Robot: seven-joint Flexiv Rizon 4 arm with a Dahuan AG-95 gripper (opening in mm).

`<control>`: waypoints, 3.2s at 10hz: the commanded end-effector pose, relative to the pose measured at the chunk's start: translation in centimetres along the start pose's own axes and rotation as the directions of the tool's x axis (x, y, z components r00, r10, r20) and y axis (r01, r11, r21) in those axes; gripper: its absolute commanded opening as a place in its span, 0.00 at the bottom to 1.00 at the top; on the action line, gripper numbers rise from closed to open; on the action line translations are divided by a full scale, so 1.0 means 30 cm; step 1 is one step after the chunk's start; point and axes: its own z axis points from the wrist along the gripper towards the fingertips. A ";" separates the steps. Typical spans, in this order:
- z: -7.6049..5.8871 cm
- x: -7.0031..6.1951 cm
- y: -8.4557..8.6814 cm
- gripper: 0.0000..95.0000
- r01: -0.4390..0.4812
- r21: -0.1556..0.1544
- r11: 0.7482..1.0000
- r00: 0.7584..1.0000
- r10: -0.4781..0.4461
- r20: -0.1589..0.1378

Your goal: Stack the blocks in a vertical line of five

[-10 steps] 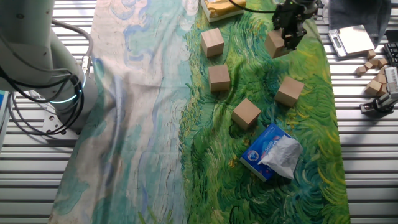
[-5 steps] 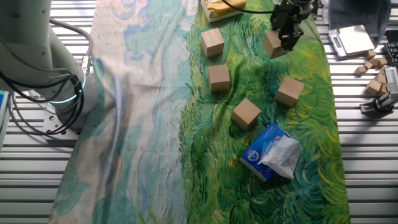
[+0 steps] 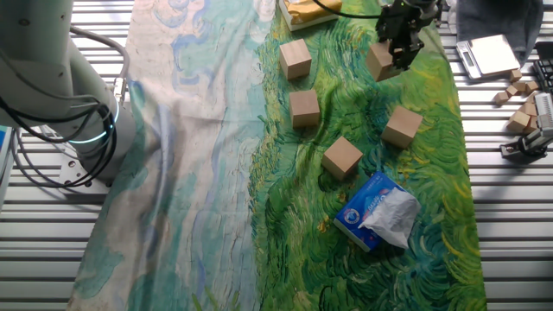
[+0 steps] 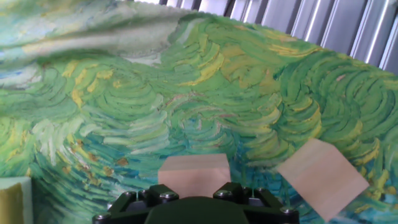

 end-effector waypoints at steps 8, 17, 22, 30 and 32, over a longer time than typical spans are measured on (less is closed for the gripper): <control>0.004 -0.014 0.002 0.00 -0.068 -0.024 0.997 0.995 0.066 -0.071; -0.051 0.303 0.151 0.00 -0.076 -0.035 0.996 0.996 0.075 -0.044; -0.005 0.435 0.244 0.00 -0.110 -0.045 0.993 0.994 0.108 -0.032; 0.021 0.514 0.278 0.00 -0.109 -0.053 0.993 0.994 0.108 -0.029; 0.021 0.514 0.277 0.00 -0.096 -0.038 0.995 0.995 0.095 -0.032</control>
